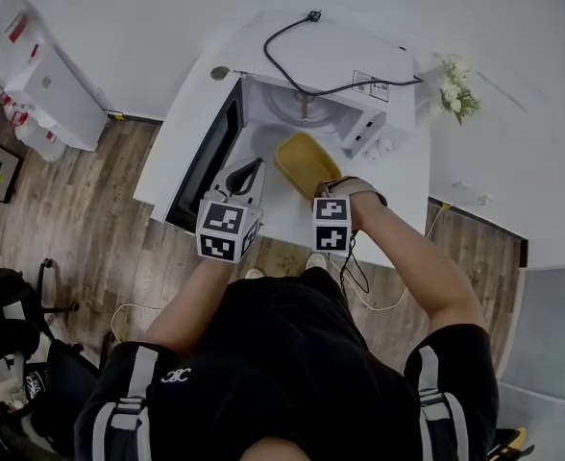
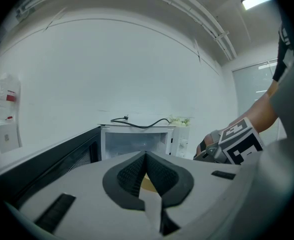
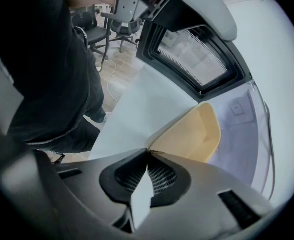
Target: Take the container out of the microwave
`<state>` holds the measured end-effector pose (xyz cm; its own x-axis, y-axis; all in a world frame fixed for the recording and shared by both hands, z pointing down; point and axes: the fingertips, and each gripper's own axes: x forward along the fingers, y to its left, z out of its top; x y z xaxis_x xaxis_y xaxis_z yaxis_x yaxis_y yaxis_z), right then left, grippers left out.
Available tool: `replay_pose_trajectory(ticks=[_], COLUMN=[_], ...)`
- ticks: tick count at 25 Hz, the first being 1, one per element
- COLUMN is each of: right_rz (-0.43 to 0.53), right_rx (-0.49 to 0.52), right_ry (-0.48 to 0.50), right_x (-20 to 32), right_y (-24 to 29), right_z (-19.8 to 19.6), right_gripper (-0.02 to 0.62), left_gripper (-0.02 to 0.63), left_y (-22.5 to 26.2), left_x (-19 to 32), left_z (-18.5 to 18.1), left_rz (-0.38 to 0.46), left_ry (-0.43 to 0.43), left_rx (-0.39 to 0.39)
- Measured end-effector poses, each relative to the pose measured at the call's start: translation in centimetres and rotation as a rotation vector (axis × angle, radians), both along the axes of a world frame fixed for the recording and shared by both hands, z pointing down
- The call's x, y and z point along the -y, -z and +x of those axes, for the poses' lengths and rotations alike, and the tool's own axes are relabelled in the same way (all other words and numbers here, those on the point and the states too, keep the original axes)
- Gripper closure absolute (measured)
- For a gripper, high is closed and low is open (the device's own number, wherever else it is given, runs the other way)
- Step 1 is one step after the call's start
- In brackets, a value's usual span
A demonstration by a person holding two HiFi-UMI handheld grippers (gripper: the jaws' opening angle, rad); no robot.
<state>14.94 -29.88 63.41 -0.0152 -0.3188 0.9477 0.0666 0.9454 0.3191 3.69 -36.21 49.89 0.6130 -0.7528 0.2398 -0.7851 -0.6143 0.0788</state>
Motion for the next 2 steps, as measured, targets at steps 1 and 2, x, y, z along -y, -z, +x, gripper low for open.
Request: replay_pose_trajectory(ticks=[1, 2], right_rz=[0.001, 0.003], right_rx=[0.000, 0.001], right_ry=[0.000, 0.000], right_x=[-0.05, -0.09], right_y=[0.07, 0.14], right_z=[-0.03, -0.06], right_gripper=[0.583, 0.583], left_gripper=[0.601, 0.601], left_y=[0.03, 0.06], left_x=[-0.11, -0.21], left_z=[0.04, 0.08], left_rz=[0.000, 0.000], left_ry=[-0.001, -0.002], left_rx=[0.000, 0.001])
